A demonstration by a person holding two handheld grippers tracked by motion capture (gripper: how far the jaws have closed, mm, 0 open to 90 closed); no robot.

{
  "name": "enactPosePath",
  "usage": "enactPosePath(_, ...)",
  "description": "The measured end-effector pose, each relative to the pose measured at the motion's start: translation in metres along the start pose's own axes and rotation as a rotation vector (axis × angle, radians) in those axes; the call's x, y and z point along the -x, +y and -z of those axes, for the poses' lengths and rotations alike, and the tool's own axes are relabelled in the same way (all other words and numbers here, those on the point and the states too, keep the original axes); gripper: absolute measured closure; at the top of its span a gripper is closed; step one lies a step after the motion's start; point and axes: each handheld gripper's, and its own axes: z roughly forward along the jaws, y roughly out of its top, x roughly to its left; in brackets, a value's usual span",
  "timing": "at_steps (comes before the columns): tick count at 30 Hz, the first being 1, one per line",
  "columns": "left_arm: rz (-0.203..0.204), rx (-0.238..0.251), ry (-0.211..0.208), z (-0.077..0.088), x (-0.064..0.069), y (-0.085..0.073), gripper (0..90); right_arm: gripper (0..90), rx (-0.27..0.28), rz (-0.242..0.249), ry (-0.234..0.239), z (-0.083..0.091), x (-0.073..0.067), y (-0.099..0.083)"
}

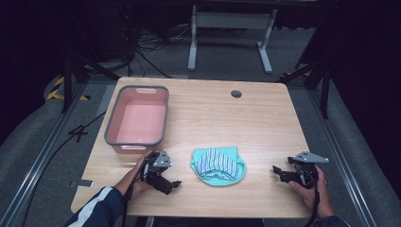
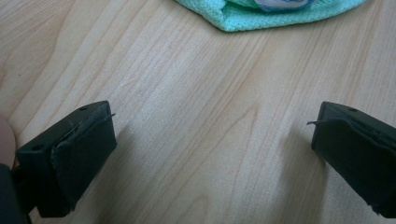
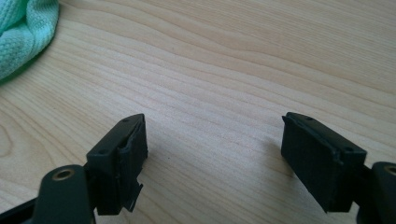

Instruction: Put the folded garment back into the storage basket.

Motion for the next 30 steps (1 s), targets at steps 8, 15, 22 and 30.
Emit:
enactPosePath(8, 0.002, 0.003, -0.002, 0.0, 0.0, 0.0, 0.0, 23.0, -0.001, 0.001, 0.001, 0.0, 0.0, 0.0)
enactPosePath(15, 0.001, 0.003, 0.001, 0.0, 0.0, 0.0, 0.2, 22.9, -0.002, -0.002, -0.004, 0.0, 0.0, 0.0)
enactPosePath(22, -0.011, -0.009, -0.009, 0.001, 0.001, 0.002, 1.7, 20.5, -0.012, 0.002, 0.0, 0.002, 0.001, -0.001)
enactPosePath(30, -0.028, 0.006, 0.019, 0.005, 0.01, 0.015, 18.7, 25.7, -0.011, 0.015, 0.058, 0.004, -0.012, 0.01)
